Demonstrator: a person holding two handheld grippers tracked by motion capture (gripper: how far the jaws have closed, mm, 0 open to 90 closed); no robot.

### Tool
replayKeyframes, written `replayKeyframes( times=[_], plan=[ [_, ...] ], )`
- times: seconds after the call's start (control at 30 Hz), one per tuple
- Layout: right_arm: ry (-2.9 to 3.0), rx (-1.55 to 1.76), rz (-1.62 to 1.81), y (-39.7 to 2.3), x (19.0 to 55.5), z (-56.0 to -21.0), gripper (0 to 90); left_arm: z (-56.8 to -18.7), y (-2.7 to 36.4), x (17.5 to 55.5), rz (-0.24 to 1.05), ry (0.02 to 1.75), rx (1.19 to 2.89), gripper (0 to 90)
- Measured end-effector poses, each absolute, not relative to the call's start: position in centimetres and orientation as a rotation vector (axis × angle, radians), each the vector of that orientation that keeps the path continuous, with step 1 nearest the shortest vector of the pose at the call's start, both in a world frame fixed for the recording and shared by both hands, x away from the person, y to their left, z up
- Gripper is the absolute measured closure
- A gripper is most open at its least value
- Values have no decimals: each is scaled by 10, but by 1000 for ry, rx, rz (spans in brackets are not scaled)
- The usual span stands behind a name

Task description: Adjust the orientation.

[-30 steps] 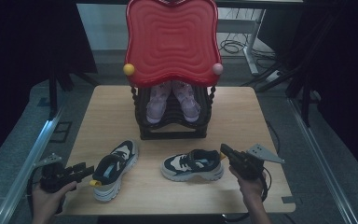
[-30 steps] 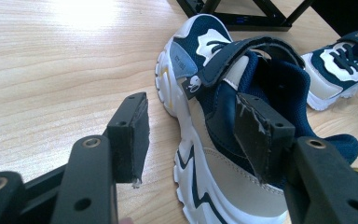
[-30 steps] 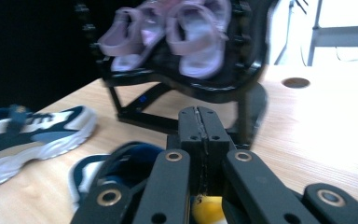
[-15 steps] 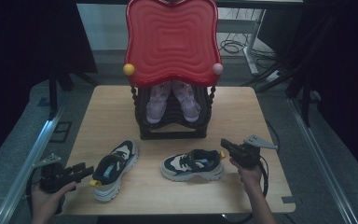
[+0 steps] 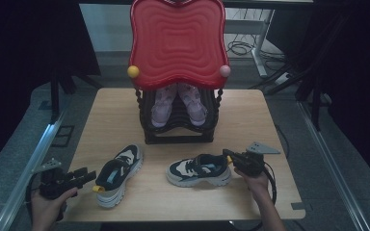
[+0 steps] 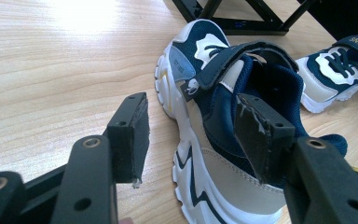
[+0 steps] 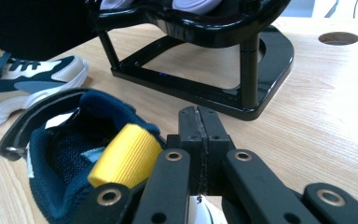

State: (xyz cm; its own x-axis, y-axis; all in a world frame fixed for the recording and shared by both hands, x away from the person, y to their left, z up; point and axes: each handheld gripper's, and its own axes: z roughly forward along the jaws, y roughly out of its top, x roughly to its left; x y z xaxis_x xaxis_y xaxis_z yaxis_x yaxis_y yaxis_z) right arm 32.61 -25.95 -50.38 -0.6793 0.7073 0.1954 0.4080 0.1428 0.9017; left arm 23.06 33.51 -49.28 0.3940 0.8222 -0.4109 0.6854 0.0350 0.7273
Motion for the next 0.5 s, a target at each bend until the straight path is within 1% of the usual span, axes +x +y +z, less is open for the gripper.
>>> replayKeyframes(
  times=[0.23, 0.5],
  plan=[
    [2178, 1057, 1539, -260, 321, -504, 900, -492, 336, 230, 181, 1339, 1688, 453],
    [2200, 1022, 1506, -262, 305, -502, 900, -492, 338, 230, 182, 1340, 1686, 453]
  ],
)
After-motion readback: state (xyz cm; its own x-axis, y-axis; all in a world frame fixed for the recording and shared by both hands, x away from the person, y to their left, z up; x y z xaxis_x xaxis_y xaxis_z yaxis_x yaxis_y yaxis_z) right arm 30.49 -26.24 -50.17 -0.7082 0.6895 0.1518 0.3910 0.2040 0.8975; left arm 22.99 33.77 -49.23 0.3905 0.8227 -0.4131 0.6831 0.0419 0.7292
